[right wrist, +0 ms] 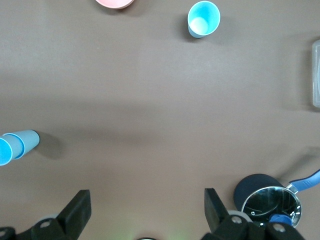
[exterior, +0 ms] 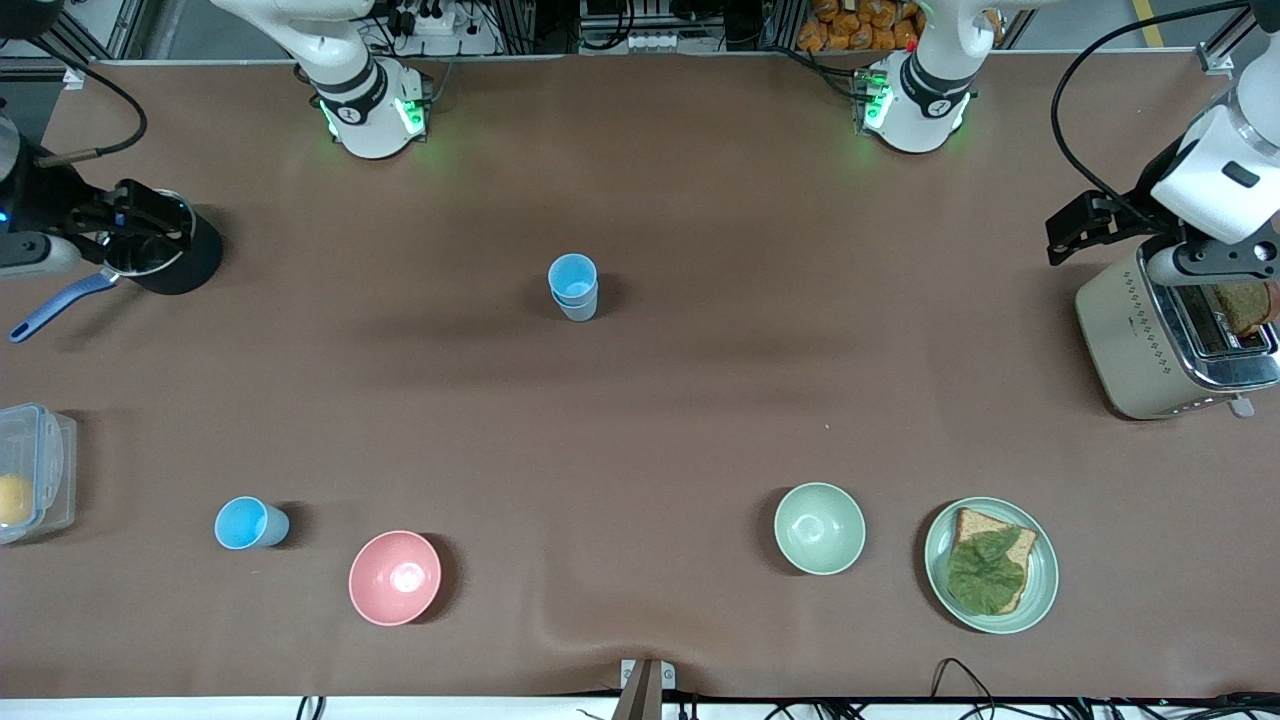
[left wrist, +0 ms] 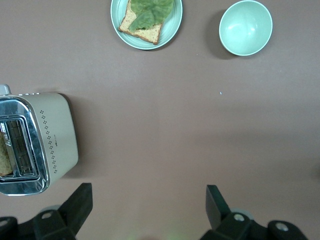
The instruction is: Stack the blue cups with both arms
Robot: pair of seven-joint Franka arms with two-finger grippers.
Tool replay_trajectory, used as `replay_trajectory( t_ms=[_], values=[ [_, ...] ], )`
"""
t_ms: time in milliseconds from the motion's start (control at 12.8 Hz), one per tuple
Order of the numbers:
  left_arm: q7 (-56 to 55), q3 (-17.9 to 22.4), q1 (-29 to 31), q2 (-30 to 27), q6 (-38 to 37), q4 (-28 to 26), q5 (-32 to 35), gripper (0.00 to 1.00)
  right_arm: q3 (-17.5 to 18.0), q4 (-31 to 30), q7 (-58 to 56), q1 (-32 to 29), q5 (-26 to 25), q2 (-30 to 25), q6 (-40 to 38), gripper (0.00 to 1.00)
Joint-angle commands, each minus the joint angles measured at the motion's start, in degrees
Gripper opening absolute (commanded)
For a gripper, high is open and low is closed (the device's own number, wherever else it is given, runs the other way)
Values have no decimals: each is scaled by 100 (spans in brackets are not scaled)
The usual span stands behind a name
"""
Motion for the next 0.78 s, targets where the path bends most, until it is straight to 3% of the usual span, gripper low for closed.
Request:
replay_trajectory(
  t_ms=[0,703],
  values=[
    [191,-4,105,-34,-201,211,-163,100,57,124,234,-65,5,-4,-134,100],
    [191,-4,140,-7,-334,256,-171,100,48,133,234,-109,15,-84,-222,100]
  ],
)
